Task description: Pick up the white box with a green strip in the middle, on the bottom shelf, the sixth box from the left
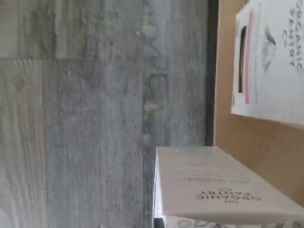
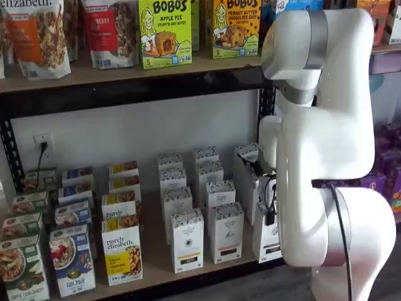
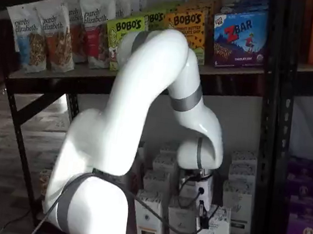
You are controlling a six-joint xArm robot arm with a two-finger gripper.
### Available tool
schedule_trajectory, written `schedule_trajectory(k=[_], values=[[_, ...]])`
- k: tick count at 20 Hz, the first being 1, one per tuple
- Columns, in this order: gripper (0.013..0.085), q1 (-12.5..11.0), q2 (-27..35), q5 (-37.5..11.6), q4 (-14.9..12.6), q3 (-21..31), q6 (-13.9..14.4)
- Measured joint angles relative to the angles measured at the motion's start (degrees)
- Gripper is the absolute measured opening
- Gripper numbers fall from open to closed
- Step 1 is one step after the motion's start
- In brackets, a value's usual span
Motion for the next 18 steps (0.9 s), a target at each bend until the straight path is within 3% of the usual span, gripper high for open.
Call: schedule_trajectory(k=[4, 14, 18], values=[[0.049, 1.19, -5.33, 0.56, 1.36, 5.55, -0.06], [0.049, 3.39, -20.94, 1.51, 9.05, 19.5, -5.17], [0.049, 4.08, -26.82, 3.0, 9.14, 23.5, -4.59]])
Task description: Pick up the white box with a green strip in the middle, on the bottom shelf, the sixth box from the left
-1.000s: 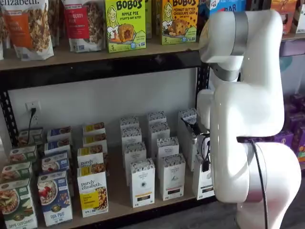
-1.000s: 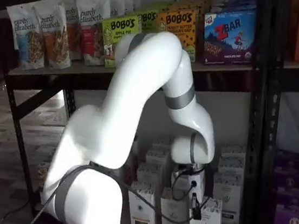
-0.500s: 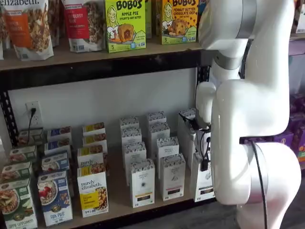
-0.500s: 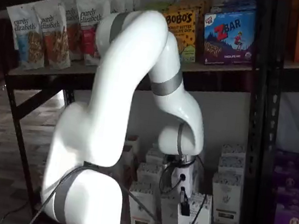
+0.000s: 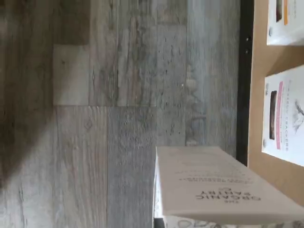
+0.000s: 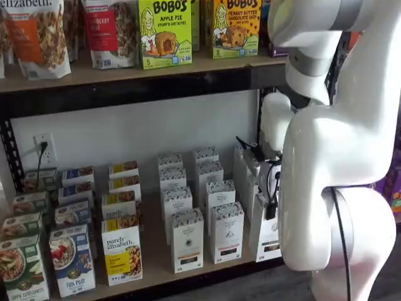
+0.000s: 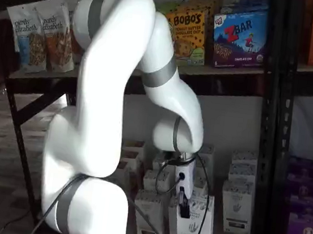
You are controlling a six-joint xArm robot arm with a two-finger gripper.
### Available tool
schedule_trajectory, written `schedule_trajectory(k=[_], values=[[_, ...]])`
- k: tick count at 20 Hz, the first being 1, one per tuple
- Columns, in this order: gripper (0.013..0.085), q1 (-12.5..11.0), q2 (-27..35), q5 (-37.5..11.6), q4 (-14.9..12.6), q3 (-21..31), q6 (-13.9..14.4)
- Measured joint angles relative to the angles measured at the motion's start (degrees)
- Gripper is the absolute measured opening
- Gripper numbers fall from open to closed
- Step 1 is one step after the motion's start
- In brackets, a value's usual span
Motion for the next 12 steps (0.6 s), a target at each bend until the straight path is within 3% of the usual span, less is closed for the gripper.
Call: schedule_trajectory(k=[6, 10, 12], values=[[0.049, 0.14, -7.27, 1.84, -3.39, 3.83, 3.1], [0.049, 0.38, -12.53, 5.87, -1.82, 4.97, 1.71], [0.049, 0.46, -15.52, 9.59, -2.36, 5.0, 2.11]])
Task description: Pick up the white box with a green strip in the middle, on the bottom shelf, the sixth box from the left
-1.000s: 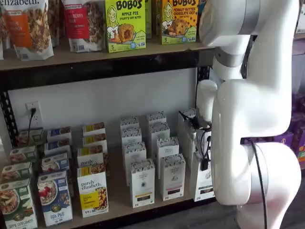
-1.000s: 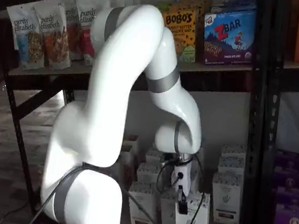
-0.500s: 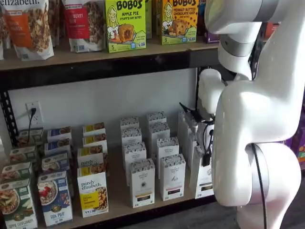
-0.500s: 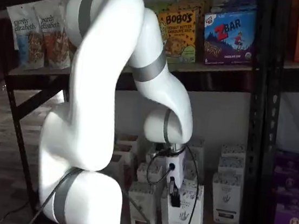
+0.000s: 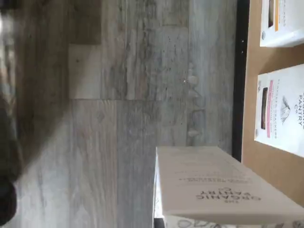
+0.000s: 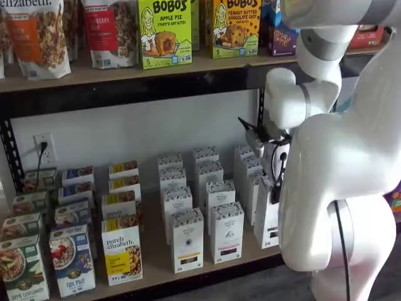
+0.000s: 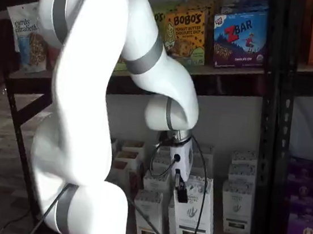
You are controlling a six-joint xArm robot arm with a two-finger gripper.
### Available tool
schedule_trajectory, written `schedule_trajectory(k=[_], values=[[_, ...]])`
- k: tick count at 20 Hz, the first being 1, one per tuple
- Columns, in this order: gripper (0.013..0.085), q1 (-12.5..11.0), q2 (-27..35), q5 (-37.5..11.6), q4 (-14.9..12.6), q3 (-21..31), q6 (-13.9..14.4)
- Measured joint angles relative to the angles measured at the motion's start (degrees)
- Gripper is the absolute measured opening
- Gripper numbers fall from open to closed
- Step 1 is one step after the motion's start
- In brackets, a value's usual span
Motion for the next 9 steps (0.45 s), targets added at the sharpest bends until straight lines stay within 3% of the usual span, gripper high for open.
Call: schedule_trajectory(k=[3, 9], values=[[0.049, -0.02, -3.82, 4.55, -1.69, 0.06, 1.07], [0.049, -0.23, -8.68, 12.52, 1.32, -1.28, -1.94]])
